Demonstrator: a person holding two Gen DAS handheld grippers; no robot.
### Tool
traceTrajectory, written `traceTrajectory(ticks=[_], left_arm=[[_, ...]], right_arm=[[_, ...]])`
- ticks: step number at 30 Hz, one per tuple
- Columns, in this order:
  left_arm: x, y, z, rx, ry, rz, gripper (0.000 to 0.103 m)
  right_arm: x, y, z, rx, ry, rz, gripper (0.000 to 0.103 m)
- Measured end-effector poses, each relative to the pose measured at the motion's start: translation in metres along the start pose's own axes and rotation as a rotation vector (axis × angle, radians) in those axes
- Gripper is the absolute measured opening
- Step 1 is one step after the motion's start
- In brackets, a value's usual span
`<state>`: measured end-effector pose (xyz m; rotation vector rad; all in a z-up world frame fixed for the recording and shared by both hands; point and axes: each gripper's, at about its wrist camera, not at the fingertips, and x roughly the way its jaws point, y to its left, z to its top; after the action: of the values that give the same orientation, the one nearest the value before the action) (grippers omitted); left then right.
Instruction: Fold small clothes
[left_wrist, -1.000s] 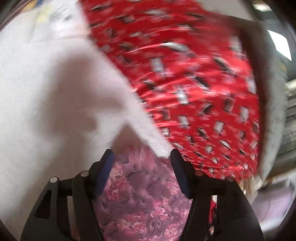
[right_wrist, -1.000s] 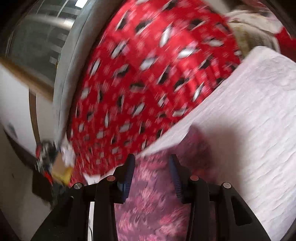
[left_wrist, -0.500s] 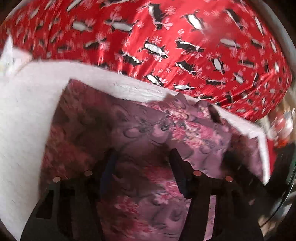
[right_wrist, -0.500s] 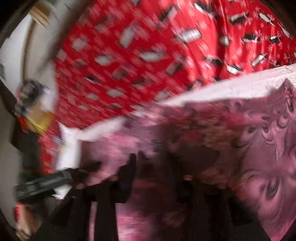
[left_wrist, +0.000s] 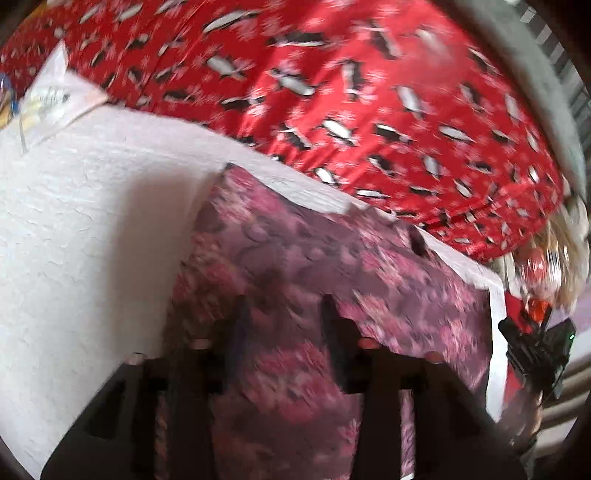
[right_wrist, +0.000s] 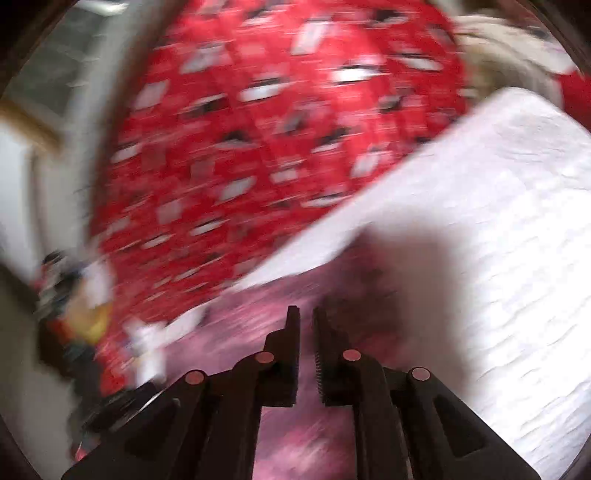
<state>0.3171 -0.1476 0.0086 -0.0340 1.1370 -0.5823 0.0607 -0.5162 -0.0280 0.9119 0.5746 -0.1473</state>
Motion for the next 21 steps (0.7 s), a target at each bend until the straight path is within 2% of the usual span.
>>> traceTrajectory(ticks=[1,2,3,4,5,6,7,8,9,10,12,14,15,16,17,18,19,20,21], left_arm=[[0.009,-0.004,-0.005,0.020,0.010,0.025,0.058],[0.022,-0.011,-0.012,0.048,0.044,0.060,0.059],[0.036,-0.016,-0.020,0.088,0.089,0.112,0.058],[0.039,-0.022,-0.025,0.135,0.074,0.160,0.059],[0.034,-0.029,-0.028,0.167,0.060,0.181,0.059],[0.026,-0.033,-0.028,0.179,0.065,0.168,0.058],[0.017,-0.034,-0.029,0.178,0.068,0.122,0.058],[0.007,-0.034,-0.030,0.174,0.058,0.093,0.058],[-0.001,-0.034,-0.032,0.170,0.040,0.081,0.059],[-0.007,-0.033,-0.033,0.164,0.027,0.073,0.059],[-0.003,-0.028,-0.041,0.138,0.044,0.057,0.060],[0.019,-0.019,-0.050,0.091,0.125,0.076,0.060],[0.023,-0.016,-0.056,0.069,0.129,0.076,0.060],[0.018,-0.016,-0.060,0.070,0.093,0.075,0.060],[0.016,-0.017,-0.062,0.074,0.087,0.076,0.060],[0.016,-0.016,-0.065,0.064,0.092,0.073,0.061],[0.015,-0.014,-0.065,0.050,0.095,0.066,0.061],[0.015,-0.011,-0.064,0.037,0.107,0.058,0.061],[0.013,-0.010,-0.063,0.029,0.120,0.055,0.061]], right_arm=[[-0.001,0.005,-0.008,-0.043,0.021,0.020,0.029],[0.006,0.006,-0.019,-0.099,0.073,-0.015,0.034],[0.020,0.004,-0.031,-0.158,0.151,-0.120,0.029],[0.028,0.002,-0.038,-0.200,0.183,-0.170,0.019],[0.021,0.004,-0.039,-0.225,0.135,-0.167,0.017],[0.014,0.004,-0.036,-0.188,0.129,-0.162,0.017],[0.002,0.002,-0.033,-0.125,0.105,-0.148,0.026],[-0.014,-0.001,-0.032,-0.080,0.058,-0.129,0.029],[-0.027,-0.004,-0.033,-0.073,0.024,-0.133,0.037],[-0.037,-0.007,-0.038,-0.078,0.004,-0.165,0.047],[-0.039,-0.016,-0.051,-0.073,0.019,-0.211,0.055],[-0.022,-0.025,-0.066,-0.051,0.134,-0.208,0.052],[-0.022,-0.022,-0.073,-0.083,0.112,-0.203,0.030],[-0.025,-0.016,-0.075,-0.116,0.094,-0.173,0.008],[-0.033,-0.011,-0.077,-0.127,0.066,-0.130,0.006],[-0.045,-0.009,-0.079,-0.125,-0.004,-0.120,0.006],[-0.050,-0.011,-0.080,-0.120,-0.023,-0.116,0.006],[-0.046,-0.016,-0.083,-0.116,0.002,-0.147,0.006],[-0.034,-0.024,-0.088,-0.115,0.069,-0.205,0.006]])
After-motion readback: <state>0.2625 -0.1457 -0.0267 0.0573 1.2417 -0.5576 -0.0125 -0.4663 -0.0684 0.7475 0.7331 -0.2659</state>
